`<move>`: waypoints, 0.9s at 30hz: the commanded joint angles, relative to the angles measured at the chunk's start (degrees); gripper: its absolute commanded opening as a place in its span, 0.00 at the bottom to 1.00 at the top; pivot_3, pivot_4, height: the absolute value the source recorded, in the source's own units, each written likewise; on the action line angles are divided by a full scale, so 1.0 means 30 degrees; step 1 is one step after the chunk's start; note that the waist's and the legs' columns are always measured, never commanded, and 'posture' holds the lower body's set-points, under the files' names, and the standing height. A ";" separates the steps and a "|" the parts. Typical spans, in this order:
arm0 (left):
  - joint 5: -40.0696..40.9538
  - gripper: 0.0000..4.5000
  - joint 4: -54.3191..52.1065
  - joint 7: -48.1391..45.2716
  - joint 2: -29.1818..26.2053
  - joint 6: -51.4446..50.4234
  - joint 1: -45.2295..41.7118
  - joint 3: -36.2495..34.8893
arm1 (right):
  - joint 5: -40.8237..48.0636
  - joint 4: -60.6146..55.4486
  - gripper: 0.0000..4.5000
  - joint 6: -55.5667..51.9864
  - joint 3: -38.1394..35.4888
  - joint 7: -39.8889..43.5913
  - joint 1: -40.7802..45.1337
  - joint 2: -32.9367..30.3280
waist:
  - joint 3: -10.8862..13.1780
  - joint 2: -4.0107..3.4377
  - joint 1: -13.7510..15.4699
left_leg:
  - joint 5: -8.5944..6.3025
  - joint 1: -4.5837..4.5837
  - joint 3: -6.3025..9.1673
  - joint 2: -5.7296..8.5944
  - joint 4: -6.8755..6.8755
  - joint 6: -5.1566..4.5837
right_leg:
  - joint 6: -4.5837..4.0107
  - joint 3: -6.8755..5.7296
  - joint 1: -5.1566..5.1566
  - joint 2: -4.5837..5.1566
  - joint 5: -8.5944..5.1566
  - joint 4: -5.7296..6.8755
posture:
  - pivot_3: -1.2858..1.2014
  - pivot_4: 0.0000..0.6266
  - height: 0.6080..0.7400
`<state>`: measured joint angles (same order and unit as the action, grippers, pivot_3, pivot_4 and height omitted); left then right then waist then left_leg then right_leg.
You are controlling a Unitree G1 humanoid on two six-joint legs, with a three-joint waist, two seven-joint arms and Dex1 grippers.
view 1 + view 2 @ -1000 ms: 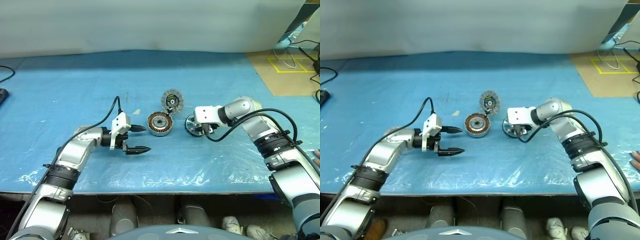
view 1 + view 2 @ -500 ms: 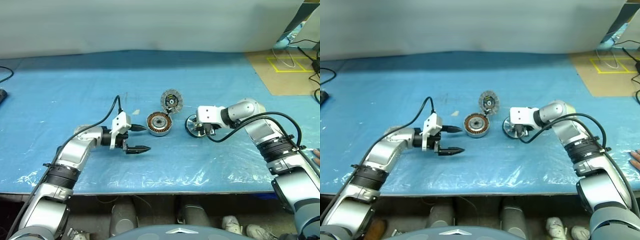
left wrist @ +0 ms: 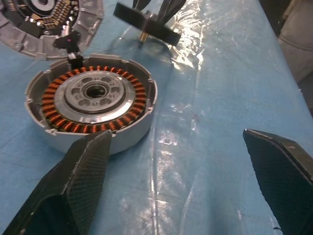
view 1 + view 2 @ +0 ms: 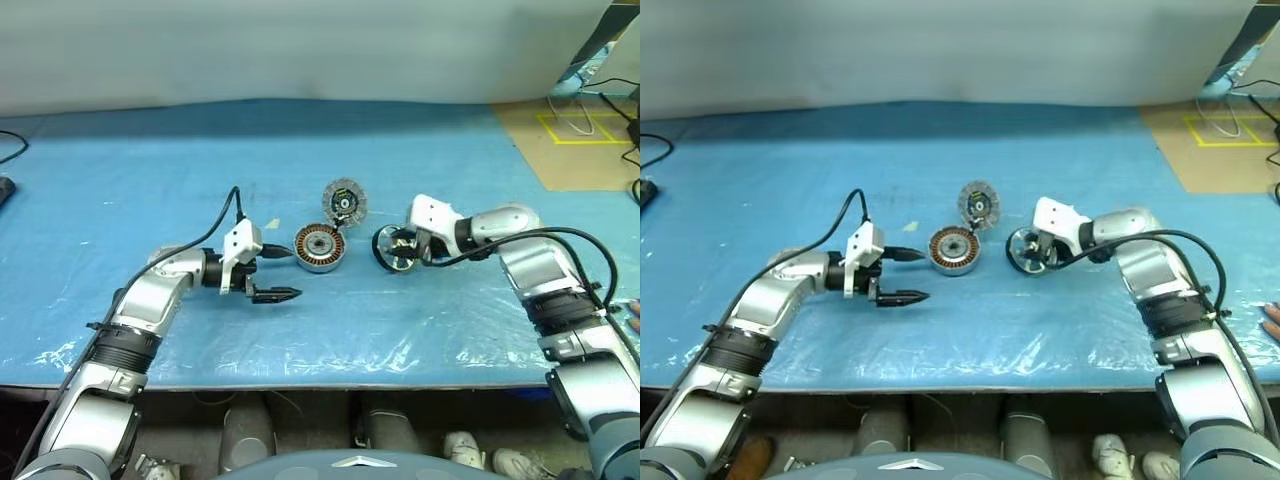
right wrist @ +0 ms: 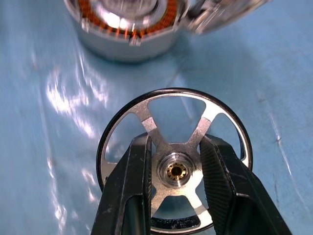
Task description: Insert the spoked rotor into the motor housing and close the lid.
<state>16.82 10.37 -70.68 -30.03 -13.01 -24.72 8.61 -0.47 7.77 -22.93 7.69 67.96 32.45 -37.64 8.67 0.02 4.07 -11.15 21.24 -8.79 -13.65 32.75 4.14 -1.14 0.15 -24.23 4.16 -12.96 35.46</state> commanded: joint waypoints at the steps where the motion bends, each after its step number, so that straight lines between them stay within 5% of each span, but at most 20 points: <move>1: 0.0459 1.00 -0.0232 0.0025 -0.0428 0.0025 -0.0460 -0.0861 | 0.2488 -0.3732 0.26 -0.2854 -0.2292 -0.1269 -0.1536 0.0335 | 0.0001 0.0001 0.0021 | 0.0000 0.0006 -0.0001 0.0000 -0.0016 0.0000 | 0.0001 -0.0002 -0.0005 0.0000 0.0000 -0.0012 | 0.52 0.24 1.00; 10: 0.0546 1.00 0.0531 -0.0426 -0.0685 0.0040 -0.1129 -0.0974 | 0.7003 -0.9352 0.26 -0.7836 -0.3520 -0.4626 -0.1777 0.3001 | 0.0009 -0.0013 -0.0027 | 0.0002 -0.0021 -0.0007 0.0013 -0.0087 0.0010 | 0.0006 0.0004 -0.0019 -0.0002 0.0002 -0.0048 | 0.52 0.24 1.00; 18: 0.0437 1.00 0.0600 -0.0606 -0.0487 0.0268 -0.1340 -0.0774 | 0.6833 -0.6488 0.26 -0.6918 -0.1654 -0.6358 -0.0118 0.4875 | 0.0009 -0.0014 -0.0010 | 0.0005 -0.0015 -0.0007 0.0034 -0.0115 0.0020 | 0.0013 0.0004 -0.0017 0.0008 0.0004 -0.0058 | 0.52 0.24 1.00; 27: 0.0611 1.00 -0.0214 -0.0269 -0.0448 0.0131 -0.0650 -0.0948 | 0.5997 -0.4157 0.26 -0.5057 -0.0242 -0.6383 0.0501 0.4678 | 0.0010 -0.0013 -0.0044 | 0.0005 0.0010 -0.0005 0.0036 -0.0153 0.0023 | 0.0088 -0.0014 -0.0019 0.0005 0.0049 -0.0121 | 0.52 0.24 1.00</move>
<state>17.80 12.11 -71.75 -31.22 -13.00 -26.61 6.69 17.60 -4.09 -39.93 6.96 48.55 32.85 -23.41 8.70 -0.02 3.94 -11.14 21.27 -8.80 -13.55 32.29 4.21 -0.88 0.10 -24.28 4.17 -12.82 35.10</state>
